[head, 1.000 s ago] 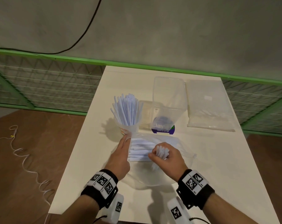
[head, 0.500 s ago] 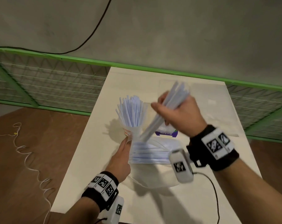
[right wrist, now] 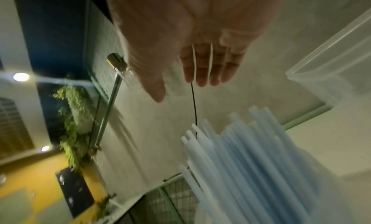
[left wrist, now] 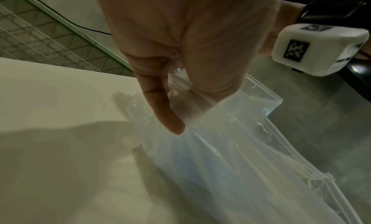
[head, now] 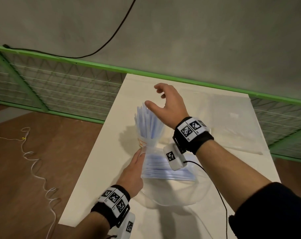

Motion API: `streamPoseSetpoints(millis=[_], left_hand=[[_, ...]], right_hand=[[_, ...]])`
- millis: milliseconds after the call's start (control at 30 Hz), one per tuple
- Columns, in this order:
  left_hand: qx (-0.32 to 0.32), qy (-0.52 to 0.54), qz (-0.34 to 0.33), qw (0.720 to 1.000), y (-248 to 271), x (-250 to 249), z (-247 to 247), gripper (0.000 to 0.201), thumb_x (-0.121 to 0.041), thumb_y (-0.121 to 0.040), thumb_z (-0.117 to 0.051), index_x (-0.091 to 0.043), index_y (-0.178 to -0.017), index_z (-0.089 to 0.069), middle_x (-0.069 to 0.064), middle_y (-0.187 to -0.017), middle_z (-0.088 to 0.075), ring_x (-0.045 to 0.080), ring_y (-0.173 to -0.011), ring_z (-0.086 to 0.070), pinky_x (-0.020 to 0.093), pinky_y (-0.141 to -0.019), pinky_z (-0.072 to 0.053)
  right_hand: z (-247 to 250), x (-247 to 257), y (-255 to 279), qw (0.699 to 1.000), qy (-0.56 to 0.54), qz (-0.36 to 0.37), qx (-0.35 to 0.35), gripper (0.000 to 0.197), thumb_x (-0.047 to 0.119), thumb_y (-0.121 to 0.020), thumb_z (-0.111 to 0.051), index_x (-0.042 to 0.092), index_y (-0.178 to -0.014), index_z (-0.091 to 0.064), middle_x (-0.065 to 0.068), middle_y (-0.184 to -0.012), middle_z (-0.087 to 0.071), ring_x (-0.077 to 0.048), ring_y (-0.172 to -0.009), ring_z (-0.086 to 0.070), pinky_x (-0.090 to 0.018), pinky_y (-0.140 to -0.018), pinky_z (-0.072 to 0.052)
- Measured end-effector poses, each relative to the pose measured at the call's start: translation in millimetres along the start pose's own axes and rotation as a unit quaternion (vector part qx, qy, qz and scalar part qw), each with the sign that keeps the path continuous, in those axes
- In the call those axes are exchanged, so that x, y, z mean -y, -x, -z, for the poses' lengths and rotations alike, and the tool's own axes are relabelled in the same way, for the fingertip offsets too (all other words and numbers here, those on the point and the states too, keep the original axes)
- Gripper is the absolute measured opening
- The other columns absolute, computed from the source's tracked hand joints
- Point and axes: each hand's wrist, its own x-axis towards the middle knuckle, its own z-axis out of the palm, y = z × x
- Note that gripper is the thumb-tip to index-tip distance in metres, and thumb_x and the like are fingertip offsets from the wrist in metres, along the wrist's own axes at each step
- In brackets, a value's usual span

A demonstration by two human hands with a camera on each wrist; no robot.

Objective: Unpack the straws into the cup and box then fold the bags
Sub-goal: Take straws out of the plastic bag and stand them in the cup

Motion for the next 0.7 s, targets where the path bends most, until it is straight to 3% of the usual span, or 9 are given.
streamPoseSetpoints(millis=[67,100,233,300,400,467,567,700], left_hand=[[0.001,-0.003,0.001,1.0,-1,1,0,0.104,0.018,-0.076,-0.041,-0.035,-0.158,-0.004,-0.024,-0.163,0.003,0.019,-0.14,-0.041,0.033,-0.11,-0.042],[0.0,-0.002,-0.001,1.0,-1,1,0,0.105,0.018,-0.076,-0.042,-0.036,-0.158,-0.003,-0.024,-0.163,0.004,0.021,-0.14,-0.042,0.033,-0.109,-0.042],[-0.006,-0.002,0.005,1.0,0,-4,1,0.102,0.017,-0.08,-0.041,-0.033,-0.159,0.0,-0.022,-0.164,0.006,0.019,-0.143,-0.038,0.026,-0.113,-0.036],[-0.007,-0.001,0.011,1.0,0,-5,1,0.102,0.017,-0.081,-0.04,-0.034,-0.159,0.002,-0.023,-0.164,0.008,0.02,-0.143,-0.039,0.025,-0.111,-0.037],[-0.006,-0.004,0.005,1.0,0,-2,2,0.104,0.019,-0.079,-0.041,-0.034,-0.158,0.0,-0.024,-0.163,0.007,0.017,-0.142,-0.039,0.024,-0.109,-0.04],[-0.006,-0.011,0.004,1.0,0,0,1,0.102,0.019,-0.079,-0.042,-0.031,-0.159,-0.002,-0.022,-0.164,0.005,0.015,-0.142,-0.04,0.024,-0.108,-0.041],[-0.003,-0.021,0.009,1.0,1,-2,3,0.101,0.018,-0.08,-0.042,-0.029,-0.159,-0.001,-0.021,-0.164,0.006,0.017,-0.138,-0.045,0.022,-0.102,-0.044],[0.008,-0.014,0.005,1.0,1,-3,4,0.101,0.018,-0.08,-0.042,-0.031,-0.159,-0.002,-0.024,-0.163,0.007,0.017,-0.14,-0.043,0.026,-0.107,-0.042]], right_hand=[[-5,-4,5,0.998,0.036,0.03,0.039,0.066,0.044,-0.091,-0.059,0.014,-0.145,-0.037,-0.006,-0.147,-0.043,-0.019,-0.133,-0.04,-0.032,-0.11,-0.032],[-9,-5,9,0.994,0.068,0.045,0.072,0.071,0.049,-0.093,-0.053,0.013,-0.15,-0.029,-0.007,-0.154,-0.034,-0.021,-0.142,-0.03,-0.034,-0.114,-0.025],[-34,-19,32,0.949,0.225,0.088,0.203,0.083,0.063,-0.092,-0.031,0.011,-0.155,-0.016,-0.007,-0.162,-0.018,-0.022,-0.15,-0.011,-0.045,-0.12,-0.017],[-41,-25,37,0.947,0.237,0.097,0.196,0.083,0.064,-0.092,-0.032,0.013,-0.155,-0.013,-0.003,-0.164,-0.011,-0.019,-0.151,-0.003,-0.043,-0.121,-0.012],[-42,-28,36,0.969,0.203,0.092,0.106,0.085,0.067,-0.09,-0.037,0.019,-0.156,-0.01,0.003,-0.164,-0.005,-0.018,-0.151,0.002,-0.039,-0.119,-0.005],[-46,-31,35,0.969,0.212,0.081,0.097,0.087,0.071,-0.087,-0.039,0.027,-0.156,-0.009,0.007,-0.164,-0.004,-0.021,-0.151,0.003,-0.043,-0.118,-0.007],[-54,-33,32,0.956,0.24,0.084,0.145,0.084,0.075,-0.084,-0.04,0.036,-0.153,-0.011,0.013,-0.163,-0.007,-0.025,-0.15,-0.001,-0.055,-0.115,-0.017],[-59,-30,15,0.96,0.227,0.087,0.137,0.084,0.075,-0.081,-0.048,0.038,-0.15,-0.019,0.013,-0.162,-0.008,-0.034,-0.149,-0.007,-0.052,-0.11,-0.031]])
